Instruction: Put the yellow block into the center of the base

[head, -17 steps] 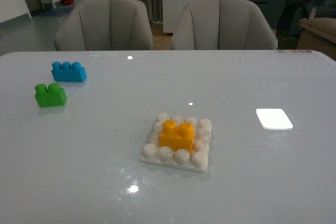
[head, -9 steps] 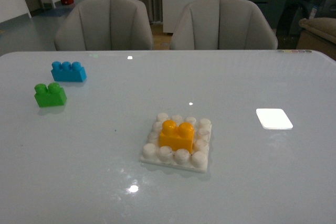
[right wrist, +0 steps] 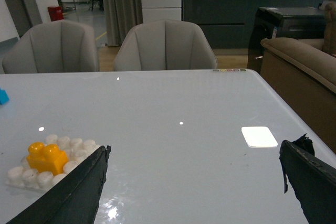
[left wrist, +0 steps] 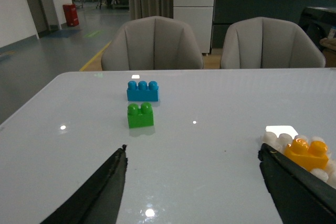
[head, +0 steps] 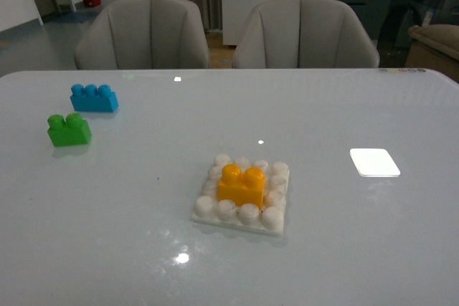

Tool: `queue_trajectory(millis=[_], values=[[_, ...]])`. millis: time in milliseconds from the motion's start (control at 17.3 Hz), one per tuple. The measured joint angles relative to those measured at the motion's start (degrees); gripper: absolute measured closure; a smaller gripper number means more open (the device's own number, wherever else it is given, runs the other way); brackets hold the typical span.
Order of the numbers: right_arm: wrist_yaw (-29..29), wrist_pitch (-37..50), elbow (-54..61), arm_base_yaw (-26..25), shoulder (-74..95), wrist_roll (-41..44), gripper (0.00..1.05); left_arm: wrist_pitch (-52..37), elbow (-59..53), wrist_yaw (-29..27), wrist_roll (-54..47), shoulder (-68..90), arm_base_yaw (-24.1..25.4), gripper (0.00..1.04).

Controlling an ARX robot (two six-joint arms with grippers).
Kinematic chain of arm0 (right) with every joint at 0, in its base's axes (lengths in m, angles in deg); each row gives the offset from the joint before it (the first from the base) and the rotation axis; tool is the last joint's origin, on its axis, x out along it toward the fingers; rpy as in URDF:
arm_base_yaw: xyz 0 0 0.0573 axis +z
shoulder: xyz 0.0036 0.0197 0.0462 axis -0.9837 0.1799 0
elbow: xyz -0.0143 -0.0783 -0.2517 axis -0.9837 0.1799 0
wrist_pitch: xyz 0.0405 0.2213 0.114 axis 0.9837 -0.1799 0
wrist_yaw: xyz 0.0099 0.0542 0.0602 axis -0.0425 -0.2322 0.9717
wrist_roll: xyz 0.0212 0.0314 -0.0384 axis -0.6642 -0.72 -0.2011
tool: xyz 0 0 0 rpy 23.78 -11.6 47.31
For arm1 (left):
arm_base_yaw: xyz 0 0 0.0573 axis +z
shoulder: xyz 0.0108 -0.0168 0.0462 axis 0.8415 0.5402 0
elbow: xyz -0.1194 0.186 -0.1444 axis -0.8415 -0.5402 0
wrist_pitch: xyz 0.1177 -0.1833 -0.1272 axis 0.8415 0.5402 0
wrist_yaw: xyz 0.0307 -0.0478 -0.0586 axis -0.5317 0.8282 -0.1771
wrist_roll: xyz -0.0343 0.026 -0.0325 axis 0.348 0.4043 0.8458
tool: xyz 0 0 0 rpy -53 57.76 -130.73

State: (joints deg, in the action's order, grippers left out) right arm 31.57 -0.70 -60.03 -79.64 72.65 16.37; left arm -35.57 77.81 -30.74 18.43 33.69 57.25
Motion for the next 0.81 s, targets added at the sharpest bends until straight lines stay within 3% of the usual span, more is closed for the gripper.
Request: queue_trajectory(millis=[115, 808], values=[[0.0, 0.0, 0.0, 0.0, 0.0, 0.0, 0.06, 0.0, 0.0, 0.0, -0.1, 0.0, 0.0, 0.05], [0.0, 0.0, 0.0, 0.0, 0.0, 0.0, 0.06, 0.0, 0.0, 0.0, 0.0, 0.0, 0.0, 0.07]])
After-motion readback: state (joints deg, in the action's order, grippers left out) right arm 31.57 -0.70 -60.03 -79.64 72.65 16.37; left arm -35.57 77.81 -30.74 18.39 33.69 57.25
